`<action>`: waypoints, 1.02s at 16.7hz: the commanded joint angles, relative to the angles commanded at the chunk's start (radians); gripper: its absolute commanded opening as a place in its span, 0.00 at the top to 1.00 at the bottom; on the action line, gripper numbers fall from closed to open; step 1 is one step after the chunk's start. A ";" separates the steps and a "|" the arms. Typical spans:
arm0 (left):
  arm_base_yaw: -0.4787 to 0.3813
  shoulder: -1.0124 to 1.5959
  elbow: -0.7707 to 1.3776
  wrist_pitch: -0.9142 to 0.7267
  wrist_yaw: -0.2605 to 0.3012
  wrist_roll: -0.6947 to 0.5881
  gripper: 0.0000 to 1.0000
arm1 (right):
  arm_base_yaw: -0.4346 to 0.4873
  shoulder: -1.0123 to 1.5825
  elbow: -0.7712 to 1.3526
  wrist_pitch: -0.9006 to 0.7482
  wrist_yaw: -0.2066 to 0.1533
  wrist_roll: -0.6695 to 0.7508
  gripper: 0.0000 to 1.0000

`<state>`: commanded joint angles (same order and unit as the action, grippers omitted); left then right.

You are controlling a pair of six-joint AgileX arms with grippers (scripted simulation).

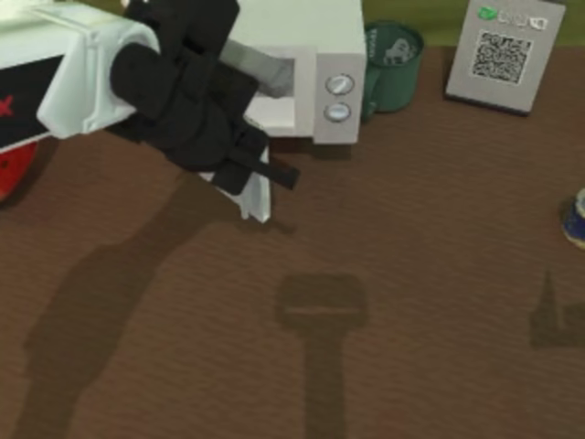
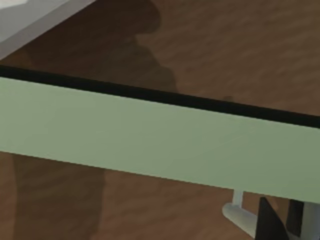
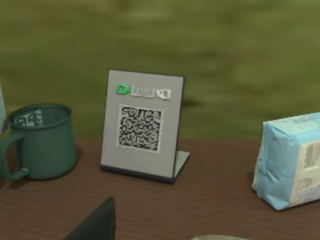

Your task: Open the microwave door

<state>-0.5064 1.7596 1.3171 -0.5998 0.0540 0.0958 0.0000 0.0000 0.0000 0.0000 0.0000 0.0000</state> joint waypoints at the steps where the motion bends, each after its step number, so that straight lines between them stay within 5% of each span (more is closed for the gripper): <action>1: 0.000 0.000 0.000 0.000 0.000 0.000 1.00 | 0.000 0.000 0.000 0.000 0.000 0.000 0.00; 17: 0.059 -0.058 -0.065 -0.008 0.090 0.157 1.00 | 0.000 0.000 0.000 0.000 0.000 0.000 0.00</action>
<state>-0.4478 1.7019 1.2518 -0.6080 0.1435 0.2525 0.0000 0.0000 0.0000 0.0000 0.0000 0.0000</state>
